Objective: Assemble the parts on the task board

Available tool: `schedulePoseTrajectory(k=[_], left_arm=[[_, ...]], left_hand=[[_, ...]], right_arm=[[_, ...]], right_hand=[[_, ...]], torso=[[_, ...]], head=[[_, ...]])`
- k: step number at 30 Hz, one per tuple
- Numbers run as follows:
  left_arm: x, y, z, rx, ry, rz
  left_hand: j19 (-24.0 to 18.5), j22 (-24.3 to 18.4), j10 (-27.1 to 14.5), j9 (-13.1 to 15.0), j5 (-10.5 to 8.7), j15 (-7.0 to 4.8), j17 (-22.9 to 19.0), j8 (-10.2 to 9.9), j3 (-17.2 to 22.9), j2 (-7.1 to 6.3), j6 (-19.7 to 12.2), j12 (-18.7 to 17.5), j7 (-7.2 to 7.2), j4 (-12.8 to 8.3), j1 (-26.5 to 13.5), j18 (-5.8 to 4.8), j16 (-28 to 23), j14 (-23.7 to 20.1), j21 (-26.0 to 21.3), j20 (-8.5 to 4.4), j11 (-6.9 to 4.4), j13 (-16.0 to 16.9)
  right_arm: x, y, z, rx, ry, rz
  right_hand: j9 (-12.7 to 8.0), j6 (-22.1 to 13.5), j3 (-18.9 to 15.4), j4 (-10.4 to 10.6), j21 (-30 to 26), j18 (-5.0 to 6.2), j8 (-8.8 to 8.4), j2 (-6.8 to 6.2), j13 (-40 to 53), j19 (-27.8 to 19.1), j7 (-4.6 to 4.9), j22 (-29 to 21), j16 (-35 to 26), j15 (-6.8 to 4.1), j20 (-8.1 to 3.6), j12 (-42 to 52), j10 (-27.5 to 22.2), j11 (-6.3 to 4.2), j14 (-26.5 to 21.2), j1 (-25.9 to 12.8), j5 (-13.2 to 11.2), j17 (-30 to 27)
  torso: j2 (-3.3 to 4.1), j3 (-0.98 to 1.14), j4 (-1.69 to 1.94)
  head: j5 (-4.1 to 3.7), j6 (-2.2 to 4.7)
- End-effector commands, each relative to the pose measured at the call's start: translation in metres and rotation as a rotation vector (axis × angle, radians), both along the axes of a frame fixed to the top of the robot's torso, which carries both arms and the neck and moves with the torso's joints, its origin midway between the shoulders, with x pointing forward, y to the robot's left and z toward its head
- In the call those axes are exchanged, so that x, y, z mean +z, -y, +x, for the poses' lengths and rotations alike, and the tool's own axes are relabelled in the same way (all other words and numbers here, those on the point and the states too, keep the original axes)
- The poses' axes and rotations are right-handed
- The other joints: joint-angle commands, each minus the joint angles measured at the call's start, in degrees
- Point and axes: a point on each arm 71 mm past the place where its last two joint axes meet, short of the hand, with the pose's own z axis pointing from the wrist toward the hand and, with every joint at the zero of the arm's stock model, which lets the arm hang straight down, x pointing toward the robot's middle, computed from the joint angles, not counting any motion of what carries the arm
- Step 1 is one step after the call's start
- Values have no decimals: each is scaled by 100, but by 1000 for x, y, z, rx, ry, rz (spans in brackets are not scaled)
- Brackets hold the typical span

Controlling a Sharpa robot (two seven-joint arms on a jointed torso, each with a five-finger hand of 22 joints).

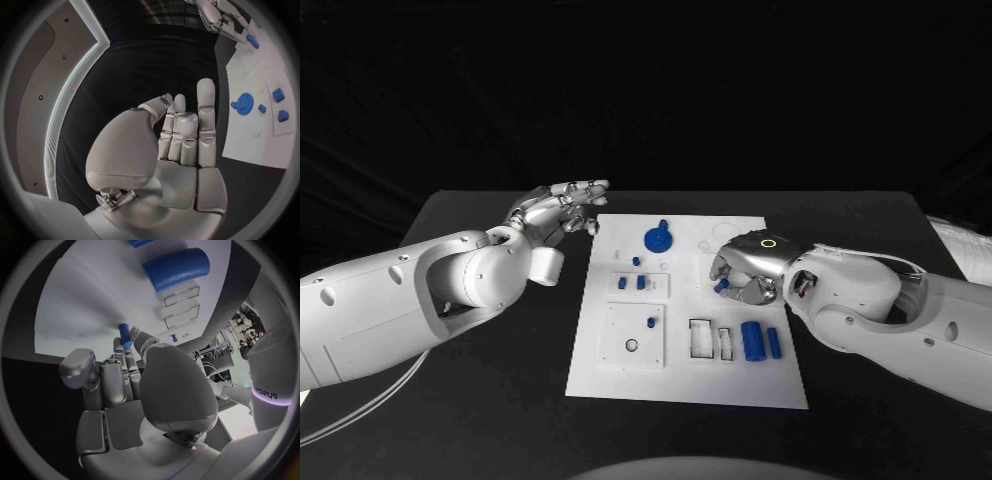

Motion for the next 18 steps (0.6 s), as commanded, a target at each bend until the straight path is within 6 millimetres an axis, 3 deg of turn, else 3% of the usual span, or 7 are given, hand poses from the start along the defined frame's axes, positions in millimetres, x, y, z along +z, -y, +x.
schedulePoseTrajectory(k=[1, 18], left_arm=[[1, 1, 0, -10, 7, -3], [0, 1, 0, -13, 6, -4]], left_hand=[[-46, -6, -35, -6, 18, 11, -5, 35, -32, 11, -50, 16, 10, -7, -55, 82, -29, -41, -37, 5, 15, 6], [-48, -7, -49, -5, 18, 14, -7, 42, -37, 17, -57, 31, 11, -2, -61, 83, -28, -45, -41, 8, 17, 8]], right_arm=[[-1, 0, 0, 7, -1, -23], [-2, 0, 1, 3, 1, -27]], right_hand=[[2, 56, 71, -9, -9, 63, -6, 76, 11, -3, 10, 16, 0, -15, -9, -1, 92, -16, 221, 56, -13, 14], [3, 89, 112, -4, -18, 60, -8, -53, -6, -1, 19, 2, -5, -6, -12, -95, 23, 9, 216, -23, -16, -4]], torso=[[-1, 2, 1], [3, 3, -1]], head=[[-10, -4], [-27, -18]])
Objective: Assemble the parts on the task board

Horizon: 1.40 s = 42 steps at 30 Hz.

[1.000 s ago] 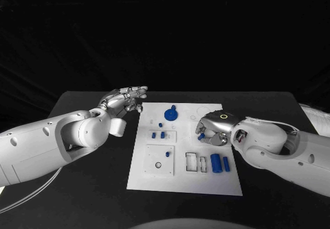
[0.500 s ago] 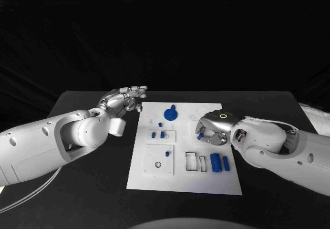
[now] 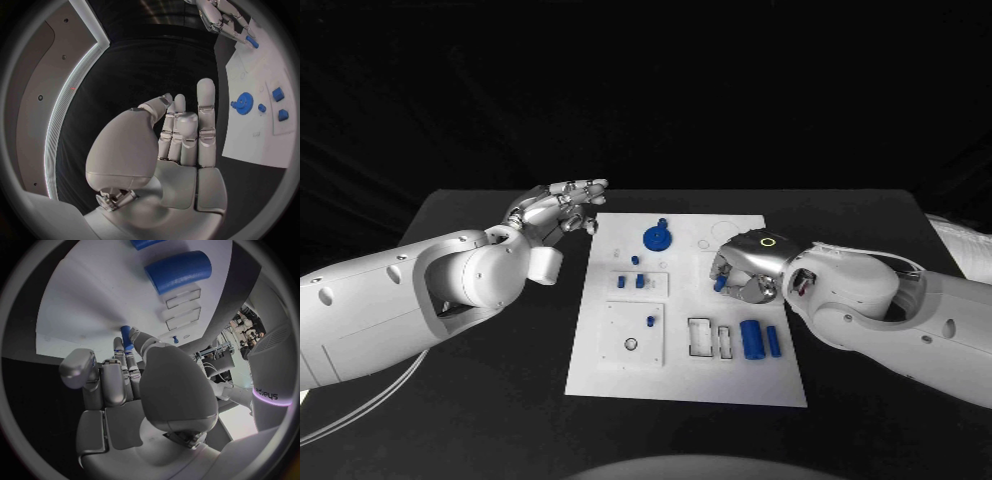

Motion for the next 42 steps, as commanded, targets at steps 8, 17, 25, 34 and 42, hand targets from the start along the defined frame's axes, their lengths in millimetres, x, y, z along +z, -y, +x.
schedulePoseTrajectory(k=[8, 17, 25, 34, 42], left_arm=[[1, 2, 0, -14, 7, -5], [1, 2, 0, -14, 6, -5], [1, 2, 0, -12, 6, -4], [0, 1, 0, -10, 4, -2], [0, 2, 0, -13, 3, -2]], left_hand=[[-48, -8, -50, -5, 18, 14, -8, 42, -37, 17, -55, 31, 9, -2, -61, 84, -28, -45, -42, 8, 17, 9], [-49, -8, -55, -4, 19, 14, -8, 45, -35, 21, -57, 35, 9, -3, -59, 84, -27, -46, -44, 9, 16, 10], [-49, -8, -60, -3, 21, 14, -11, 48, -33, 25, -58, 41, 7, -8, -51, 84, -27, -48, -44, 10, 15, 11], [-50, -9, -67, -3, 22, 13, -12, 53, -29, 28, -60, 49, 6, -15, -41, 86, -26, -49, -47, 10, 14, 12], [-49, -6, -71, -2, 23, 13, 3, 56, -27, 30, -61, 54, 6, -19, -36, 85, -20, -45, -44, 11, 13, 12]], right_arm=[[1, -3, -1, 18, 11, 1], [2, -2, 0, -3, 24, 14], [4, -3, -1, -8, 38, 31], [20, -3, -7, -18, 14, 98], [42, -17, -22, 26, 17, 177]], right_hand=[[25, 181, 114, 68, 19, 56, 34, 65, 28, 26, -25, 48, 28, -41, -32, 50, 204, -51, 226, -40, -15, 31], [77, 411, 243, 93, 106, 37, 115, 262, 56, 82, -94, 172, 114, -113, -96, 115, 511, -140, 254, -27, -15, 141], [116, 494, 378, -56, 151, 24, 144, 350, 65, 106, -118, 237, 147, -156, -147, 114, 642, -184, 261, 131, -16, 179], [125, 500, 389, -100, 149, 23, 142, 317, 61, 103, -111, 231, 142, -157, -154, 93, 645, -180, 258, 142, -17, 167], [129, 493, 388, -114, 141, 24, 132, 288, 55, 97, -102, 218, 131, -151, -154, 67, 632, -170, 253, 122, -17, 150]], torso=[[-3, -2, 2], [-3, -4, 2], [-9, -3, 0], [-15, -9, -1], [-7, -9, 4]], head=[[-9, -7], [-8, -7], [-10, 0], [-9, 26], [15, 47]])
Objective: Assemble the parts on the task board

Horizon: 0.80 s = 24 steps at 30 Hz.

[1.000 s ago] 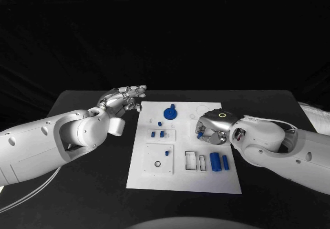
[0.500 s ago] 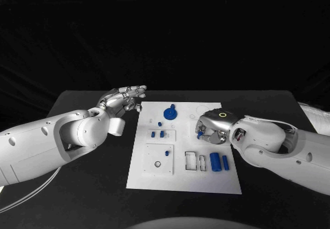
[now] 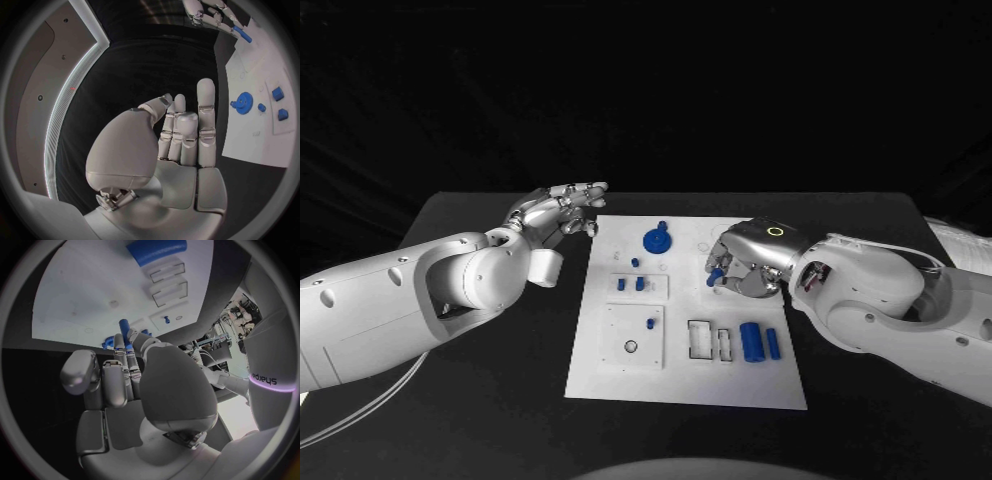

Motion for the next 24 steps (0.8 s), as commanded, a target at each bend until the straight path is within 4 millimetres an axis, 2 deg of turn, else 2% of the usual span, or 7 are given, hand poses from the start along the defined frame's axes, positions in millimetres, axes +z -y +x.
schedulePoseTrajectory(k=[1, 6, 9, 15, 17, 20, 24], left_arm=[[1, 2, 0, -14, 6, -5], [1, 3, 0, -16, 6, -6], [1, 5, 0, -19, 6, -7], [0, 9, 0, -27, 7, -11], [0, 10, 1, -28, 6, -11], [0, 10, 0, -29, 6, -11], [0, 11, 0, -32, 5, -12]], left_hand=[[-28, -2, -50, -2, 23, -7, 8, 33, -27, 8, -43, 23, -12, -19, -13, 86, -20, -25, -21, -10, -8, 9], [-28, -2, -50, -2, 23, -7, 8, 33, -27, 8, -43, 23, -12, -19, -13, 86, -20, -25, -21, -10, -8, 9], [-28, -2, -50, -2, 23, -7, 8, 33, -27, 8, -43, 23, -12, -19, -13, 86, -20, -25, -21, -10, -8, 9], [-28, -2, -50, -2, 23, -7, 8, 33, -27, 8, -43, 23, -12, -19, -13, 86, -20, -25, -21, -10, -8, 9], [-28, -2, -50, -2, 23, -7, 8, 33, -27, 8, -43, 23, -12, -19, -13, 86, -20, -25, -21, -10, -8, 9], [-28, -2, -50, -2, 23, -7, 8, 33, -27, 8, -43, 23, -12, -19, -13, 86, -20, -25, -21, -10, -8, 9], [-28, -2, -58, -1, 24, -8, 0, 39, -22, 13, -45, 34, -12, -27, -2, 87, -20, -27, -23, -10, -8, 10]], right_arm=[[6, -9, -6, 13, -18, 62], [8, -35, -17, 89, -26, 100], [2, -60, -25, 159, -38, 120], [-12, -92, -37, 247, -70, 138], [-18, -101, -39, 267, -79, 138], [-24, -109, -40, 283, -91, 132], [-34, -114, -39, 294, -112, 116]], right_hand=[[33, 29, 0, -42, 7, 24, 13, 43, -5, -16, 18, -5, 10, -28, -42, -41, 31, -9, 252, 104, 15, -6], [33, 21, 10, -51, 2, 25, 5, 41, -9, -19, 23, -11, 7, -24, -44, -55, 21, -6, 250, 104, 16, -10], [34, 16, 18, -58, -3, 27, 1, 44, -11, -23, 27, -19, 7, -22, -45, -63, 16, -3, 249, 106, 17, -10], [34, 6, 30, -71, -14, 30, -8, 47, -13, -30, 34, -36, 4, -19, -46, -76, 8, 3, 248, 109, 18, -16], [34, 2, 34, -76, -16, 31, -11, 49, -14, -31, 37, -39, 5, -17, -47, -80, 6, 5, 248, 110, 18, -15], [35, -4, 39, -86, -15, 31, -16, 49, -15, -33, 42, -38, 9, -15, -48, -88, 1, 8, 248, 112, 18, -8], [35, -6, 40, -90, -16, 32, -18, 47, -16, -33, 44, -39, 8, -13, -49, -90, 0, 10, 248, 112, 19, -10]], torso=[[10, 3, 6], [12, 3, 5], [7, 5, -3], [-10, -2, 41], [-13, -4, 47], [-2, -2, 28], [-8, -3, 37]], head=[[15, 13], [68, -1], [154, 6], [202, -18], [214, -26], [261, -18], [269, -35]])
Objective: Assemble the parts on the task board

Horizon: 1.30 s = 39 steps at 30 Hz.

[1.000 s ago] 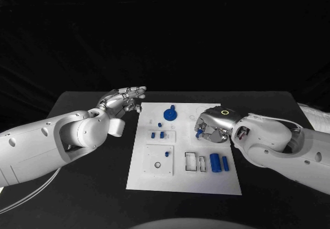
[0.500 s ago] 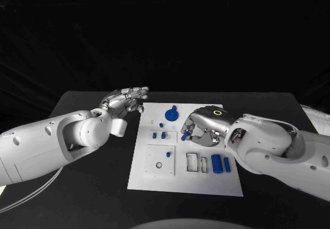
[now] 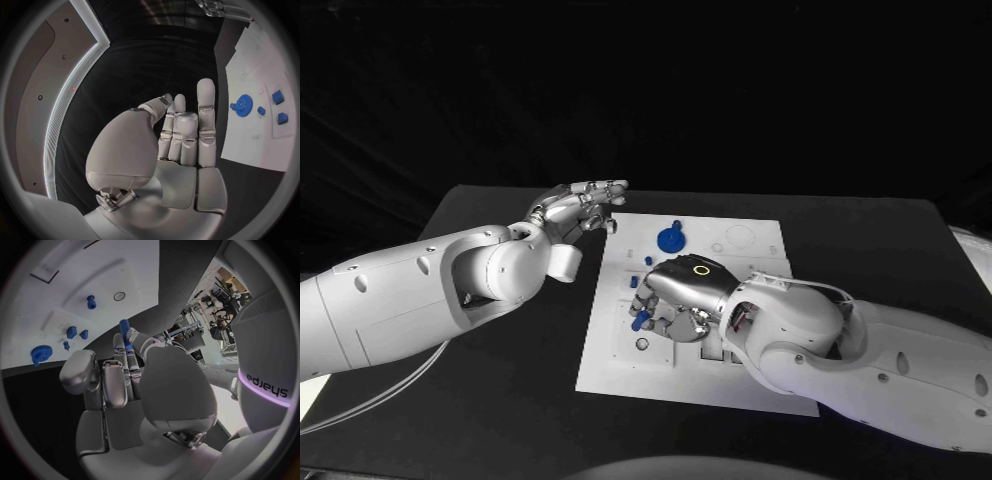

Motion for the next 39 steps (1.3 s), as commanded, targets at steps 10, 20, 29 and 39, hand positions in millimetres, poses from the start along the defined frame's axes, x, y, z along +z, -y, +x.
schedulePoseTrajectory(k=[10, 20, 29, 39], left_arm=[[1, 2, -1, -16, 8, -7], [1, 2, -1, -15, 7, -6], [1, 2, -1, -15, 8, -7], [1, 1, -1, -14, 8, -7]], left_hand=[[-28, -3, -44, -1, 24, -8, -1, 39, -22, 13, -46, 34, -12, -27, -2, 88, -20, -28, -24, -10, 6, 7], [-28, -3, -44, -1, 24, -8, -1, 39, -22, 13, -46, 34, -12, -27, -2, 88, -20, -28, -24, -10, 6, 7], [-28, -3, -44, -1, 24, -8, -1, 39, -22, 13, -46, 34, -12, -27, -2, 88, -20, -28, -24, -10, 6, 7], [-28, -3, -44, -1, 24, -8, -1, 39, -22, 13, -46, 34, -12, -27, -2, 88, -20, -28, -24, -10, 6, 7]], right_arm=[[-20, -3, 1, 38, -31, -81], [-25, -1, 2, 36, -46, -128], [-27, -2, 3, 38, -29, -140], [-37, -7, 2, 35, -23, -153]], right_hand=[[9, -1, -12, -45, -17, 32, 9, 42, -4, -14, 40, -4, 13, -10, -29, -38, -20, 14, 249, 100, 32, 7], [12, 1, -22, -46, -15, 30, 8, 36, -3, -15, 42, 0, 13, -7, -28, -42, -16, 18, 248, 81, 31, 7], [14, 2, -31, -48, -16, 30, 7, 31, -3, -17, 42, -2, 12, -5, -27, -45, -15, 18, 248, 70, 33, 5], [15, 3, -34, -49, -10, 28, 6, 30, -3, -14, 42, 9, 13, -5, -27, -46, -14, 18, 248, 65, 34, 6]], torso=[[-2, 4, -2], [2, 2, -1], [-1, 3, 2], [-3, 2, 6]], head=[[33, -64], [45, -98], [46, -110], [68, -130]])
